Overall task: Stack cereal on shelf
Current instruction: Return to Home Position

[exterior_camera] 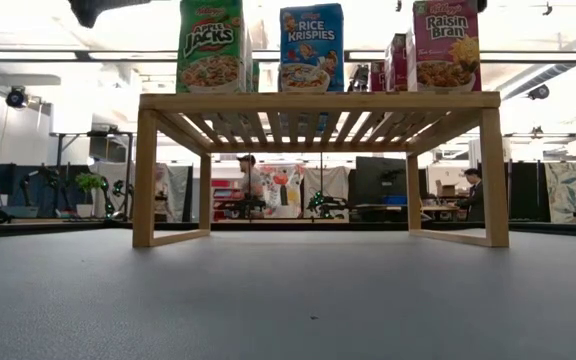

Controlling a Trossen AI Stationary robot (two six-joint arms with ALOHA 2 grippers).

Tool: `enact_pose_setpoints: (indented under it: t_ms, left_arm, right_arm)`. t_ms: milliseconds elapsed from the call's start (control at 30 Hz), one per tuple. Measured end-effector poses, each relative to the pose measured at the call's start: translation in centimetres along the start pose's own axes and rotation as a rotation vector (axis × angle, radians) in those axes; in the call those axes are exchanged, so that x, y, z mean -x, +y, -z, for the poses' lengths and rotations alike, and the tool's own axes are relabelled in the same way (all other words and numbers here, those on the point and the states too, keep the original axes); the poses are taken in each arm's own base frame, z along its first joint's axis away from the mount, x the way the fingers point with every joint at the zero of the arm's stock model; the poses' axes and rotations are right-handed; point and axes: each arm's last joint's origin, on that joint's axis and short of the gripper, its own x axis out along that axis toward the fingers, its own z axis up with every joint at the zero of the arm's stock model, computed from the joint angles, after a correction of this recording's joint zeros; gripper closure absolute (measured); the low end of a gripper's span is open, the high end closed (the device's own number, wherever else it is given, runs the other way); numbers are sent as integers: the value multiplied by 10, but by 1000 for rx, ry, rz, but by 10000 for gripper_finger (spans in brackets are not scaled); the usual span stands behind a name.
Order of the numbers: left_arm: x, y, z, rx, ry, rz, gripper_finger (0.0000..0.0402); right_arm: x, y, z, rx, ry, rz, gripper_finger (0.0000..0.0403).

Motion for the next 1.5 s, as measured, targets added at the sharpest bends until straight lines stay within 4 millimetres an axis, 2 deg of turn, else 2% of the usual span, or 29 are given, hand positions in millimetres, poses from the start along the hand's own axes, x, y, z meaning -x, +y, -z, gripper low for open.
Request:
enact_pose_setpoints:
  t_ms: [233,367,467,667,833,967,1167,1500]
  left_arm:
    - [8,-1,38,90,3,2,401]
    - [14,0,49,109,-34,-2,401]
    - [20,2,59,137,-53,-13,401]
    - [26,2,89,219,-56,-22,402]
    - [27,-1,111,274,-53,-21,402]
    - [24,-3,125,306,-49,-20,402]
    - [20,-6,137,313,-25,-16,402]
    - [12,-11,161,335,0,-14,401]
  right_arm:
    - [5,5,68,-40,-18,194,394]
    - [31,9,86,-41,-104,342,394]
    - [43,14,104,-83,-129,368,394]
    - [59,20,139,-168,-149,450,394]
    - [71,24,159,-193,-212,507,394]
    - [72,25,182,-245,-220,584,394]
    - [59,25,211,-314,-128,595,394]
    - [53,26,232,-311,-51,603,394]
